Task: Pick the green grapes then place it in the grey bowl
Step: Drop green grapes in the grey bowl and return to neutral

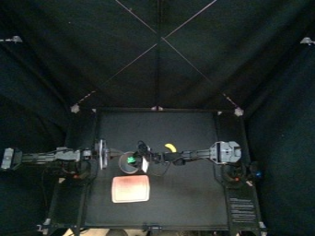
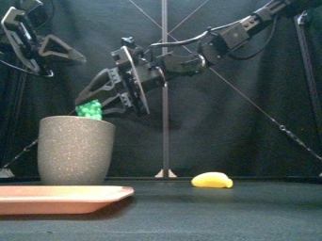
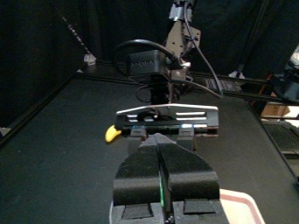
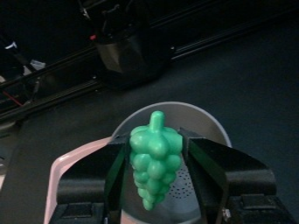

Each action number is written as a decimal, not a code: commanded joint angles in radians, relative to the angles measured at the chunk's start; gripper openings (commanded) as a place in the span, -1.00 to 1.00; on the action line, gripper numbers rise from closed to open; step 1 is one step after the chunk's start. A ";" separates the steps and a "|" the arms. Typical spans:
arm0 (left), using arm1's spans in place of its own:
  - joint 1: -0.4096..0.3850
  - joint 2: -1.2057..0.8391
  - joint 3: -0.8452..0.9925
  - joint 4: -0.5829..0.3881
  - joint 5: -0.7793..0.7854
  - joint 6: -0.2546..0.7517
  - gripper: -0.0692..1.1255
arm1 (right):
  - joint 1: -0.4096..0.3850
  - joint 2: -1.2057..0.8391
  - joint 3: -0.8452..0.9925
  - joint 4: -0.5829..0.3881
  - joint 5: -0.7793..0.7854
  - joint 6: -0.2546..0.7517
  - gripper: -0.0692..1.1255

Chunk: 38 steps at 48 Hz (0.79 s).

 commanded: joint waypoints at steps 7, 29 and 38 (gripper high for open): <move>0.005 0.002 -0.012 -0.002 -0.011 0.002 -0.63 | -0.012 -0.021 -0.046 -0.005 0.015 -0.003 0.60; 0.005 0.002 -0.008 -0.002 -0.011 -0.002 -0.63 | -0.003 -0.175 0.063 -0.077 0.107 -0.002 0.62; 0.003 0.002 -0.008 -0.002 -0.011 -0.002 -0.63 | -0.002 -0.301 0.195 -0.097 0.100 -0.006 0.62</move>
